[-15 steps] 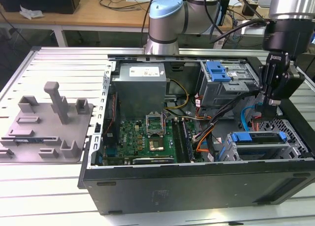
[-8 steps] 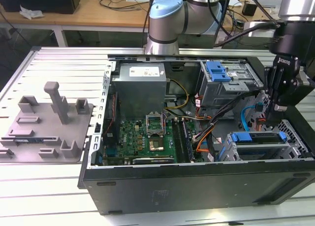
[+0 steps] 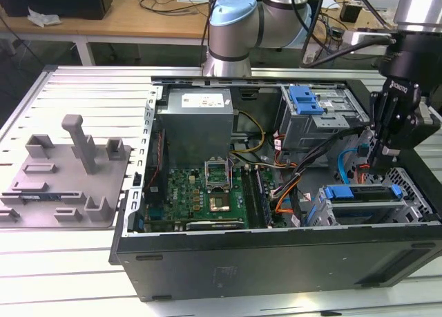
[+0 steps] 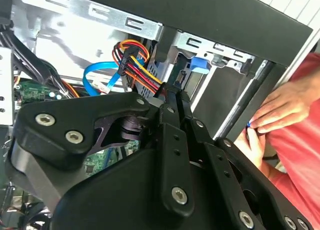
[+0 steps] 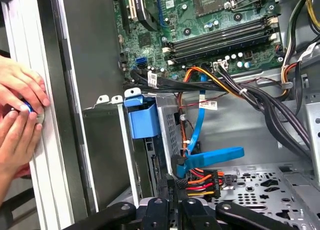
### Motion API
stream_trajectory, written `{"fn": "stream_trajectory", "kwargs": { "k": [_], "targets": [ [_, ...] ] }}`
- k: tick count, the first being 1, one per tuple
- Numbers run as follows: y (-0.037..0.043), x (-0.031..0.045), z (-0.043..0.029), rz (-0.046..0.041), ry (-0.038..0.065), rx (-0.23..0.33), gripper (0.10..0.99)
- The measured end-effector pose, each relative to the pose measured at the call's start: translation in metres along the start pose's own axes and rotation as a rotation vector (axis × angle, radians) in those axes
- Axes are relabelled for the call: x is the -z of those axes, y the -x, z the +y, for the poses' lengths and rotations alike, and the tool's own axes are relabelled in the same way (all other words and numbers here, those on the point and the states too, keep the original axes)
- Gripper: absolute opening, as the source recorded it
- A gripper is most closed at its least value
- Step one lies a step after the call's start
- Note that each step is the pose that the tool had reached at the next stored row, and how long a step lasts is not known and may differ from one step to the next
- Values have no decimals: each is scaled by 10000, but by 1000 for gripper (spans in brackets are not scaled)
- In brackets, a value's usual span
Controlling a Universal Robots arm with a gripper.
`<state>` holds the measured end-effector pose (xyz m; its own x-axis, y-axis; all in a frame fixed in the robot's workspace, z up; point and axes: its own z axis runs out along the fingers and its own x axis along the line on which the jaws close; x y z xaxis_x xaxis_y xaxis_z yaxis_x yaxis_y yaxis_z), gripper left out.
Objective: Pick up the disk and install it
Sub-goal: 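Insert the first disk wire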
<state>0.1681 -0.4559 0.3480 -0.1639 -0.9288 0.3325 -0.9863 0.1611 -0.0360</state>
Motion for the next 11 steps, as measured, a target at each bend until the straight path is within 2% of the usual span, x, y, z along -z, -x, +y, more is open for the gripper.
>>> {"fn": "stream_trajectory", "kwargs": {
  "k": [6,11],
  "targets": [
    [-17,-2,11,-144,-129,418,165],
    [-99,-31,6,-558,-94,457,165]
  ]
}}
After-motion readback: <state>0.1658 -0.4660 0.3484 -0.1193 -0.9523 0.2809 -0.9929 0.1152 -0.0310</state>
